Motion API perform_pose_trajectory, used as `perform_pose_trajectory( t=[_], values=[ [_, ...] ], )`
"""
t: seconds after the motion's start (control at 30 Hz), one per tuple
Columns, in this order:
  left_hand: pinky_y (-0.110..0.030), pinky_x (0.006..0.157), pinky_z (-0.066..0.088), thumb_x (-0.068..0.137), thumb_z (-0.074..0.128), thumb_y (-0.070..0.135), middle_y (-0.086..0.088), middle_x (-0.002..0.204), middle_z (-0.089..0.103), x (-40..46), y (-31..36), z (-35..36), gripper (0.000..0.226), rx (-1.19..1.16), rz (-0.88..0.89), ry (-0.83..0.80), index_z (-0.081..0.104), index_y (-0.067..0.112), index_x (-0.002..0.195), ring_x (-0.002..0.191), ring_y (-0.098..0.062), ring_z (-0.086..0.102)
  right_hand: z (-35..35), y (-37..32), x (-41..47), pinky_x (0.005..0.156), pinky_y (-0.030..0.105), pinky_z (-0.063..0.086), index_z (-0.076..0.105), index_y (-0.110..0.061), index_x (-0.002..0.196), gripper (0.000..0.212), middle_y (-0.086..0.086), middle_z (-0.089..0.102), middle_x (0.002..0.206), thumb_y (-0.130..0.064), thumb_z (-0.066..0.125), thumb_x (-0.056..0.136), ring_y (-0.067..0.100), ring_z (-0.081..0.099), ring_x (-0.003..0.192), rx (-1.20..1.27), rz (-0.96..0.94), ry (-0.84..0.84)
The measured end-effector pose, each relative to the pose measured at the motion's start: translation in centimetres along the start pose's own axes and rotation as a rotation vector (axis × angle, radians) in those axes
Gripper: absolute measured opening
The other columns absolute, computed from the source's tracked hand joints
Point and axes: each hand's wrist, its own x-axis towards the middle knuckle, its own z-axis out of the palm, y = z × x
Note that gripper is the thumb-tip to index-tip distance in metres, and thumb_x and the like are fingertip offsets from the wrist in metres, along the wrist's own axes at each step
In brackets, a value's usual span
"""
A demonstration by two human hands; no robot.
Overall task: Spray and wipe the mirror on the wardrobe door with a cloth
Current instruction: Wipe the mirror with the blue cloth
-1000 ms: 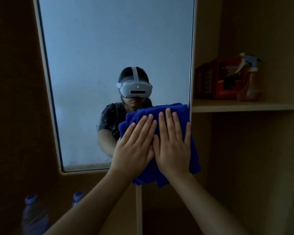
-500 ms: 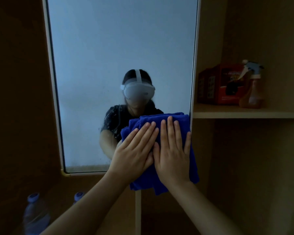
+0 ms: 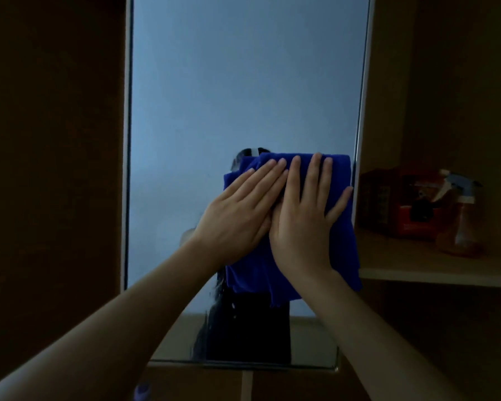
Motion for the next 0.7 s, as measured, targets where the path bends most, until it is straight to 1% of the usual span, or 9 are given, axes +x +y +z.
perform_pose_trajectory(
  t=[0.07, 0.13, 0.2, 0.3, 0.37, 0.47, 0.53, 0.6, 0.7],
  values=[
    [-0.033, 0.123, 0.009, 0.098, 0.034, 0.022, -0.011, 0.157, 0.024, 0.0, -0.8, -0.6, 0.054, -0.055, 0.021, 0.011, 0.029, 0.003, 0.149, 0.147, -0.018, 0.015, 0.1, -0.4, 0.0, 0.113, 0.067, 0.002, 0.017, -0.015, 0.154, 0.060, 0.020, 0.011, 0.160, -0.035, 0.031, 0.099, 0.035, 0.004, 0.149, 0.014, 0.017, -0.001],
    [-0.033, 0.122, 0.011, 0.096, 0.036, 0.018, -0.013, 0.155, 0.026, -0.6, -1.3, -1.5, 0.053, -0.076, 0.029, 0.051, 0.034, 0.000, 0.146, 0.146, -0.021, 0.020, 0.2, -0.7, -0.3, 0.111, 0.069, 0.003, 0.017, -0.020, 0.155, 0.064, 0.021, 0.009, 0.160, -0.050, 0.024, 0.099, 0.036, 0.003, 0.148, 0.013, 0.025, -0.004],
    [-0.034, 0.122, 0.014, 0.096, 0.035, 0.016, -0.015, 0.154, 0.030, -1.4, -2.1, -2.5, 0.052, -0.056, 0.020, 0.076, 0.037, -0.001, 0.145, 0.145, -0.023, 0.024, 0.2, -1.0, -0.2, 0.110, 0.070, 0.002, 0.014, -0.027, 0.155, 0.073, 0.023, 0.007, 0.160, -0.066, 0.018, 0.094, 0.039, 0.002, 0.148, -0.010, 0.022, -0.017],
    [-0.037, 0.122, 0.016, 0.099, 0.034, 0.020, -0.014, 0.154, 0.033, -3.0, -3.6, -3.7, 0.051, 0.018, 0.017, 0.038, 0.037, 0.001, 0.146, 0.146, -0.024, 0.025, 0.0, -1.1, -0.2, 0.110, 0.070, 0.000, 0.010, -0.032, 0.155, 0.087, 0.024, 0.004, 0.160, -0.082, 0.019, 0.084, 0.039, -0.001, 0.148, -0.040, 0.006, -0.029],
    [-0.038, 0.122, 0.014, 0.100, 0.033, 0.022, -0.014, 0.155, 0.032, -3.9, -4.4, -4.4, 0.052, 0.066, 0.005, -0.011, 0.037, 0.002, 0.147, 0.146, -0.024, 0.025, -0.1, -1.3, -0.3, 0.109, 0.071, 0.000, 0.007, -0.033, 0.155, 0.090, 0.024, 0.002, 0.160, -0.084, 0.020, 0.082, 0.039, -0.003, 0.148, -0.045, 0.014, -0.037],
    [-0.041, 0.122, 0.011, 0.101, 0.029, 0.029, -0.013, 0.155, 0.032, -5.2, -5.9, -5.4, 0.053, 0.160, -0.040, -0.081, 0.038, 0.004, 0.147, 0.147, -0.025, 0.023, -0.3, -1.8, -0.3, 0.109, 0.072, -0.001, 0.005, -0.034, 0.154, 0.087, 0.024, -0.001, 0.160, -0.082, 0.021, 0.084, 0.037, -0.006, 0.148, -0.049, 0.033, -0.045],
    [-0.044, 0.121, 0.013, 0.102, 0.027, 0.033, -0.012, 0.155, 0.033, -6.1, -7.1, -6.0, 0.054, 0.215, -0.070, -0.107, 0.039, 0.006, 0.147, 0.147, -0.026, 0.023, -0.4, -2.2, -0.4, 0.108, 0.073, -0.002, 0.005, -0.033, 0.155, 0.085, 0.024, -0.002, 0.160, -0.080, 0.022, 0.086, 0.035, -0.007, 0.148, -0.045, 0.042, -0.047],
    [-0.046, 0.121, 0.014, 0.102, 0.026, 0.033, -0.012, 0.154, 0.035, -7.0, -8.5, -6.4, 0.053, 0.232, -0.137, -0.095, 0.041, 0.007, 0.146, 0.147, -0.027, 0.024, -0.4, -2.4, -0.5, 0.108, 0.073, -0.003, 0.006, -0.033, 0.155, 0.084, 0.023, -0.003, 0.160, -0.079, 0.022, 0.087, 0.035, -0.008, 0.148, -0.041, 0.054, -0.042],
    [-0.046, 0.121, 0.013, 0.101, 0.027, 0.032, -0.010, 0.154, 0.037, -8.3, -10.2, -6.6, 0.052, 0.222, -0.284, -0.051, 0.044, 0.009, 0.144, 0.147, -0.027, 0.024, -0.2, -2.6, -0.6, 0.109, 0.072, -0.003, 0.005, -0.034, 0.155, 0.083, 0.023, -0.002, 0.160, -0.078, 0.021, 0.086, 0.034, -0.007, 0.149, -0.038, 0.067, -0.026]
  ],
)
